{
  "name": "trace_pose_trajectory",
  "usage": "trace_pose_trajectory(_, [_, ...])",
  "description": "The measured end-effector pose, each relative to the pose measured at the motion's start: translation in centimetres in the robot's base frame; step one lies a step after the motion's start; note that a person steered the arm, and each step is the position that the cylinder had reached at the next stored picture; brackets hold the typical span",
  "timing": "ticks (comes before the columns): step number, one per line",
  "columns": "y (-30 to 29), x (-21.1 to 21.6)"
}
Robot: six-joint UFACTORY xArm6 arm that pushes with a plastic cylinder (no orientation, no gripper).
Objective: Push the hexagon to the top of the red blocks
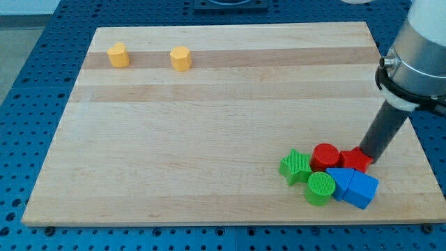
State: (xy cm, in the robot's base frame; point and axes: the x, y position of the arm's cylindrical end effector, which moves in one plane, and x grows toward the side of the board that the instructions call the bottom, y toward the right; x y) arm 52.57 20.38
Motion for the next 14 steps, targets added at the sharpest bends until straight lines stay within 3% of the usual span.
trace_pose_trajectory(1, [0.2, -5.2])
trace_pose_trajectory(2, [-3.9, -11.8])
trace_pose_trajectory(5, [-25.3, -29.1])
trace_pose_trajectory(6, [-33.6, -28.3])
trace_pose_trajectory(7, [-35.7, -25.8])
trace_pose_trajectory(8, [-31.2, -23.2])
trace_pose_trajectory(10, [-13.7, -17.0])
trace_pose_trajectory(11, [-10.3, -15.1])
trace_pose_trajectory(13, [-16.5, -20.1])
trace_pose_trajectory(14, [-21.2, -19.1])
